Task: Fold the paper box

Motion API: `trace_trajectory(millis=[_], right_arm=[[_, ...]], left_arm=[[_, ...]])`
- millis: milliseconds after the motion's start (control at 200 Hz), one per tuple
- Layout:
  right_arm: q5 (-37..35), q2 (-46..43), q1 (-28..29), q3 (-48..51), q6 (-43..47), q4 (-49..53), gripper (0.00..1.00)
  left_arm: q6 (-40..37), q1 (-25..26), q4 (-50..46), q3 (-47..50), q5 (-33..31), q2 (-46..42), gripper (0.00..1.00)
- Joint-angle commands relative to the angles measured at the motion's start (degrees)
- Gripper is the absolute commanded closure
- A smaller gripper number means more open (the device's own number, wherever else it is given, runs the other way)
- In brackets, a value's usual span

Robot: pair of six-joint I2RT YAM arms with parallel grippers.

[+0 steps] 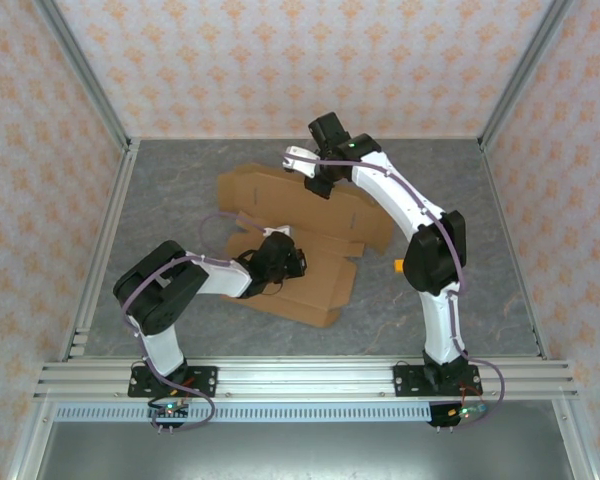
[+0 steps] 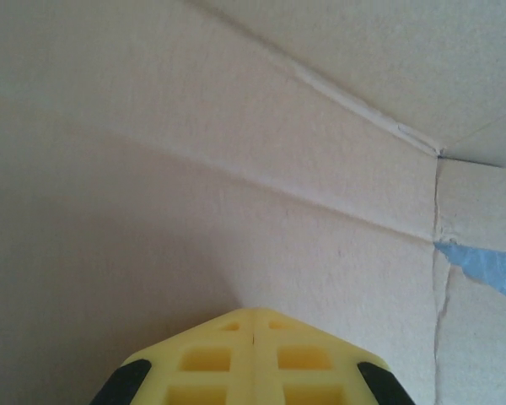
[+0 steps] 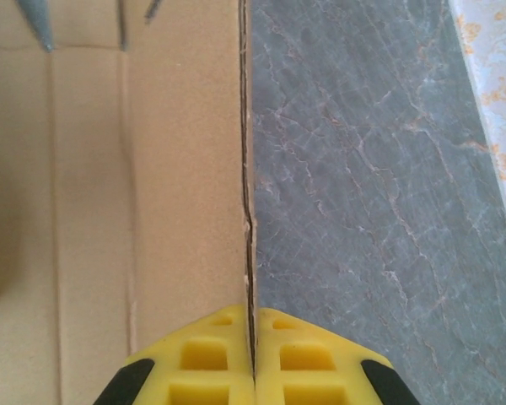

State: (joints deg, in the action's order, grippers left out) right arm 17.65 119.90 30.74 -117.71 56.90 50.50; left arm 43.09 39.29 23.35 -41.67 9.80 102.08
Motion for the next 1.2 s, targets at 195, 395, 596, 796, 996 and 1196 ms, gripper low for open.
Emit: trace_trajectory(millis=[195, 395, 596, 796, 996, 1196], right_arm=[[0.81, -0.83, -0.85, 0.17, 5.61, 1.08, 1.00], [-1.25, -0.58, -1.45, -1.88, 7.23, 0.04, 1.00], [-3.63, -0.01, -2.25, -3.56, 8.63, -1.87, 1.00], [-2.59, -0.19, -2.60, -4.40, 10.72, -2.19, 1.00], [-1.28, -2.04, -1.82, -2.56, 12.37, -1.90, 1.00], [-1.04, -3.49, -1.38, 0.68, 14.91, -1.95, 1.00]], left_arm=[[-1.21, 0.15, -3.95, -1.49, -0.40, -1.01, 0.98], [-2.26, 0.18, -6.77, -1.36, 0.37, -3.77, 0.93], [-2.69, 0.18, -8.78, 1.05, 1.22, -7.88, 0.90], [-2.72, 0.18, -8.68, 2.51, 1.96, -7.23, 0.90], [-0.90, 0.67, -4.11, 1.68, 2.53, -2.60, 0.94], [-0.23, 2.22, -2.55, -1.69, 2.27, 1.89, 0.98]])
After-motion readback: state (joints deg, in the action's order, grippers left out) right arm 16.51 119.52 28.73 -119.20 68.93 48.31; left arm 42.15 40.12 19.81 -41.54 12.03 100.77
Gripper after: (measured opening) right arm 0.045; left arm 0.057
